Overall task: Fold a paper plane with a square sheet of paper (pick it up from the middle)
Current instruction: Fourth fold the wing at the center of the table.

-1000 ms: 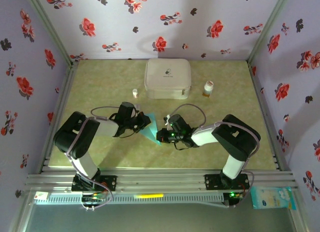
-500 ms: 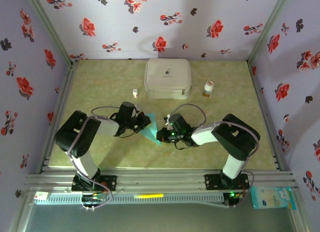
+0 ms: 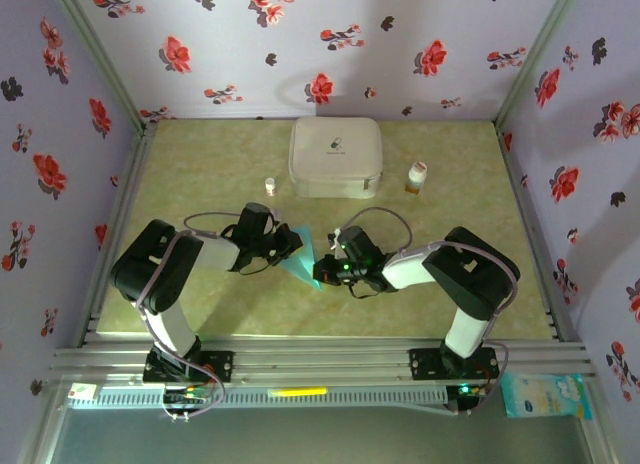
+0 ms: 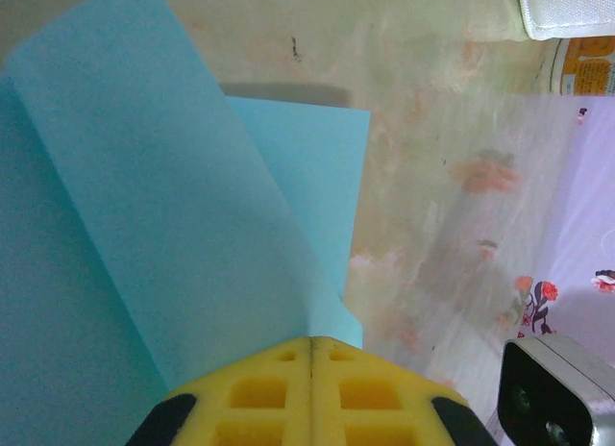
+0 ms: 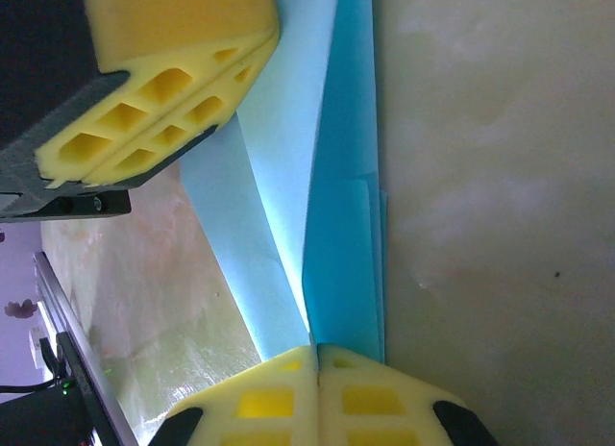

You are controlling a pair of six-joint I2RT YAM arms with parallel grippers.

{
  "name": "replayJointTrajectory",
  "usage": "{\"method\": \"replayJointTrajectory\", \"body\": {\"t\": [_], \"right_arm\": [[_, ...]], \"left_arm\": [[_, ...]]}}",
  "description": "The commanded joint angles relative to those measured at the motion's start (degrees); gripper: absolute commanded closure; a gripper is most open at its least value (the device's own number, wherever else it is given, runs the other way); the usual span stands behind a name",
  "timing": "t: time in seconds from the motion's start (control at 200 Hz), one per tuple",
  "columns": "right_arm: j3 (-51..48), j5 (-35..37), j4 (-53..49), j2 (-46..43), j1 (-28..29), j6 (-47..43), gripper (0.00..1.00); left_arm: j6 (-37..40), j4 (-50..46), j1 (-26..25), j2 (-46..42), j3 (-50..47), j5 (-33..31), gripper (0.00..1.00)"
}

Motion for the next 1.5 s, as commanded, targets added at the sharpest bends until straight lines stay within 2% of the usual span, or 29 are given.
{"method": "replayJointTrajectory", "body": {"t": [0.0,1.08,1.49], "right_arm": [[-0.01,2.17,-4.02,3.96,0.21,0.44,1.00],[0.41,1.15,-3.81,4.19,0.12,1.54,1.00],[0.00,-2.31,-6.71,0.65,0.05,1.60,0.92]], "left_arm": [[1.64,-1.33,-0.24,1.07,1.39,-0.96,1.00],[5.01,-6.01,-0.24,4.26,1.74,-0.93,1.00],[5.46,-7.75,-0.24,3.20,1.41,-1.51,1.00]]}}
